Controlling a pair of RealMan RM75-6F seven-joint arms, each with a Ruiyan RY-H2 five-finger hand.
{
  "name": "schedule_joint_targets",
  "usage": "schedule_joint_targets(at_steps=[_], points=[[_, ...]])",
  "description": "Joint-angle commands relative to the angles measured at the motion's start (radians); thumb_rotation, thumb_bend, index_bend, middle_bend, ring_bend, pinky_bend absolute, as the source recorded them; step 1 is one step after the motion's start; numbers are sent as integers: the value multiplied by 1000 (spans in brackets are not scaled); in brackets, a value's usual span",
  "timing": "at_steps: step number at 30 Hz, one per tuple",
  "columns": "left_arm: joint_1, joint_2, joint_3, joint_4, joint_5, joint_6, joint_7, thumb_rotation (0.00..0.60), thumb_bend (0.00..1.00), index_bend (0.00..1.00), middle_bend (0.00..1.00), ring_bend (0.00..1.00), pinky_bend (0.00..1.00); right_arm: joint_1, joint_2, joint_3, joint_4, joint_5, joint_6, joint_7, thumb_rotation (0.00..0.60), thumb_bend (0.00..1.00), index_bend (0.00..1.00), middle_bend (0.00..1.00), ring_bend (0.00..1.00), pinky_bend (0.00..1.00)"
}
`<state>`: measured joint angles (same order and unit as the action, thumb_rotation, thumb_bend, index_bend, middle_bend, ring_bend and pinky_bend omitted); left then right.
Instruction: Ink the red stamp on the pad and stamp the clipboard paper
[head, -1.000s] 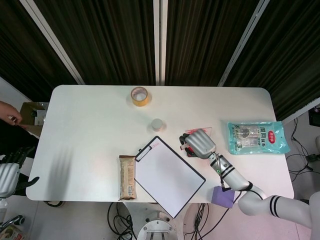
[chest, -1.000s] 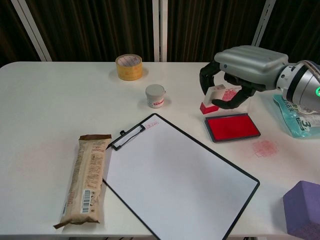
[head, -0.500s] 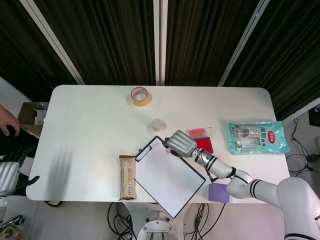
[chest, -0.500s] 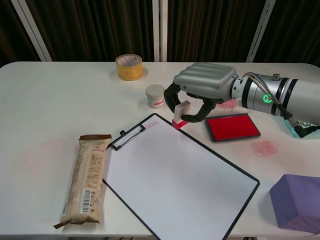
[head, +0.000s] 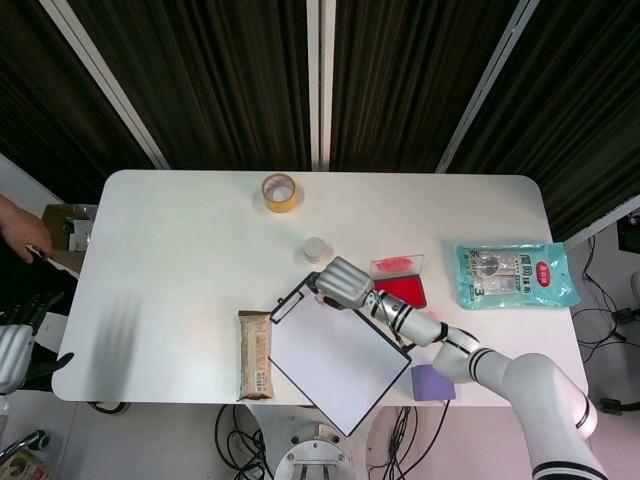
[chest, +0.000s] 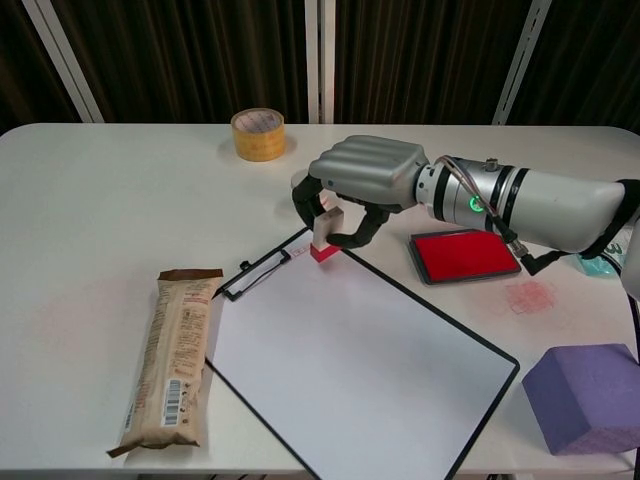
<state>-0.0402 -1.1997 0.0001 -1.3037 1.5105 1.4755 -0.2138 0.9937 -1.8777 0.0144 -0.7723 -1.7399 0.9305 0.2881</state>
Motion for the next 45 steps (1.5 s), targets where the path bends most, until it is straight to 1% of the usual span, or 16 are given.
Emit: schedule_joint_targets(at_steps=[1, 10, 16, 28, 45], points=[[0, 1, 0, 1, 0, 0, -2, 600, 0, 144, 163, 133, 247, 11, -21, -9, 28, 1, 2, 20, 600, 437, 1000, 927, 927, 1000], [4, 0, 2, 9, -4, -3, -7, 600, 0, 144, 163, 133, 247, 20, -57, -20, 88, 17, 2, 52, 600, 437, 1000, 928, 928, 1000], [4, 0, 2, 10, -3, -4, -8, 600, 0, 144, 163, 133, 247, 26, -59, -26, 88, 33, -17, 74, 600, 437, 1000, 927, 928, 1000], [7, -2, 3, 15, -6, -6, -11, 600, 0, 144, 163, 133, 247, 36, -67, -33, 99, 46, -28, 75, 600, 437, 1000, 928, 927, 1000], [11, -6, 3, 30, -9, -7, -28, 600, 0, 144, 163, 133, 247, 44, -89, -44, 116, 62, -59, 46, 600, 437, 1000, 928, 927, 1000]])
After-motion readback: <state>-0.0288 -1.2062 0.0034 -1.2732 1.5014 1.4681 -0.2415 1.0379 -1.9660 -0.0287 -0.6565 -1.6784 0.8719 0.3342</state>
